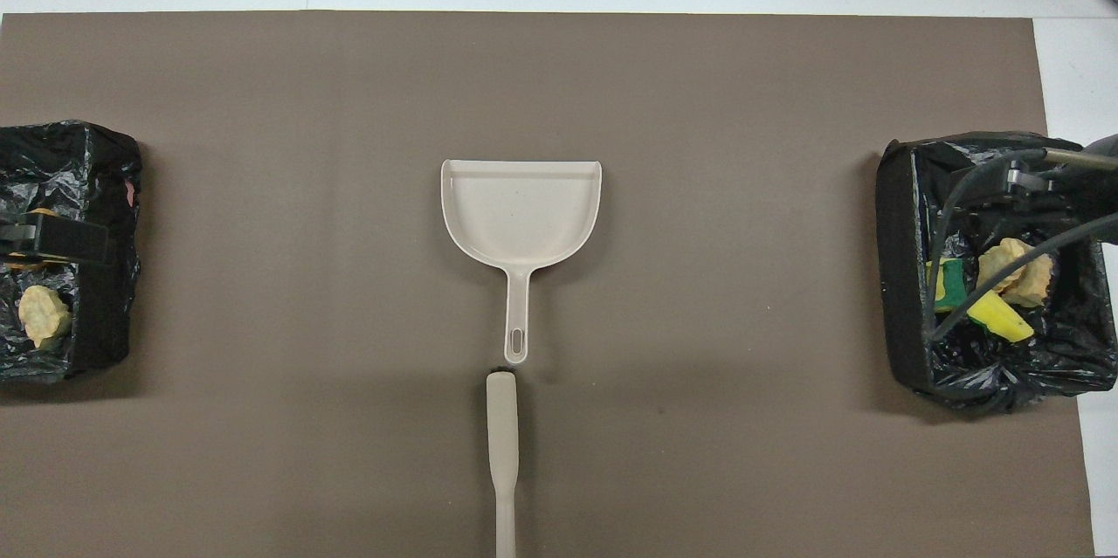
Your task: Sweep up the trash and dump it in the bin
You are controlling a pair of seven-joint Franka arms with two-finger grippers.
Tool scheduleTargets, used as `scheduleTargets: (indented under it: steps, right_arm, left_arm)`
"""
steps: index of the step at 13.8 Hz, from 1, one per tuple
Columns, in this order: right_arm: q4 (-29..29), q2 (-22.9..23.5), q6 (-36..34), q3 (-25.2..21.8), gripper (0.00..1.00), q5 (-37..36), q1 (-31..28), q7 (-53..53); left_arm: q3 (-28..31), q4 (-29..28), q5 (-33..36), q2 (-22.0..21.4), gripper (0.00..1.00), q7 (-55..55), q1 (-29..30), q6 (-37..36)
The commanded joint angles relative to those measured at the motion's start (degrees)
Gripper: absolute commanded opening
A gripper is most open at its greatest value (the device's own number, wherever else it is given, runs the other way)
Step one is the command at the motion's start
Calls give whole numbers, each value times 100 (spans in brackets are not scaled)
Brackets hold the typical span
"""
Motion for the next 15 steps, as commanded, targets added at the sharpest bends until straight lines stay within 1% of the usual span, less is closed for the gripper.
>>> scheduleTargets:
  steps: [1,10,15]
  right_arm:
    - [62,38,-107,28,100,25,-88,-120]
    - [141,64,-151,37,100,25,-123,-129]
    - [141,64,-142,28,100,68,-115,-129]
  left_arm:
    - [-28,-185,14,-149,100,-75,28,78]
    - [-19,-176,14,-132,100,-57,28,96]
    - [-28,17,14,-105,100,4,36,61]
